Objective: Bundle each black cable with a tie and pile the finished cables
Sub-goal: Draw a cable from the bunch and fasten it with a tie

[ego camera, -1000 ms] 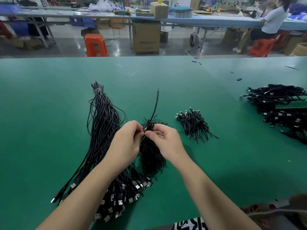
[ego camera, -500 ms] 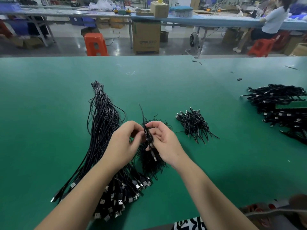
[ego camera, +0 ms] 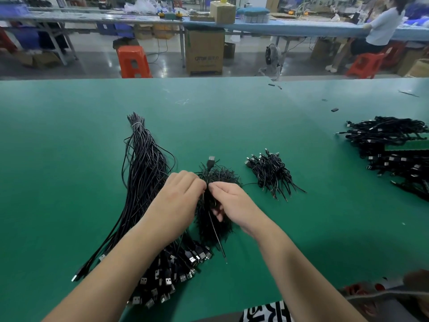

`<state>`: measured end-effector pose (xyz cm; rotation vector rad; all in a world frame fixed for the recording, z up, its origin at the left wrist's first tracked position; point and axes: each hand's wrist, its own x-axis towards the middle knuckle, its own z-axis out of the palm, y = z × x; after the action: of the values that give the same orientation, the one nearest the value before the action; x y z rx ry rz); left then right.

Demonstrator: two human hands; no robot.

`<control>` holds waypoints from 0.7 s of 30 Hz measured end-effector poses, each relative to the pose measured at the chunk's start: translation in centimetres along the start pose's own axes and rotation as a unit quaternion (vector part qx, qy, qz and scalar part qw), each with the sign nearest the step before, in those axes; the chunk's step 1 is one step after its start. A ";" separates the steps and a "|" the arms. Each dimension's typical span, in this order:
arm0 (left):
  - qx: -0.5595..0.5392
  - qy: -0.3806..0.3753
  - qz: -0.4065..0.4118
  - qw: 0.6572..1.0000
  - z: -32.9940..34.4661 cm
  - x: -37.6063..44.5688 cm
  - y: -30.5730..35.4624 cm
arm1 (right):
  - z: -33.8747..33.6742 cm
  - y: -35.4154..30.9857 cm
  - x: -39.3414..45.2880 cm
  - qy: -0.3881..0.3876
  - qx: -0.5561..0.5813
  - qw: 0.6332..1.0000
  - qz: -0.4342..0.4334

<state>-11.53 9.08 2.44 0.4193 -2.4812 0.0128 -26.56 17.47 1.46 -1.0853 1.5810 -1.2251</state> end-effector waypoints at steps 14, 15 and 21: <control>0.020 0.083 0.030 0.996 -0.1 -0.9 -0.9 | -0.6 -0.6 -0.1 -0.089 0.051 0.994 -0.032; 0.008 0.092 0.018 0.996 -0.1 -0.9 -0.7 | -0.6 -0.5 -0.1 -0.093 0.073 0.993 -0.028; -0.155 0.119 -0.147 0.970 -0.8 -0.1 -0.1 | -1.1 -0.3 -0.2 -0.159 0.217 0.963 -0.006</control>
<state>-10.96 9.16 2.97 0.6062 -2.1179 -0.4173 -27.49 17.87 1.90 -0.9461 1.0021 -1.2575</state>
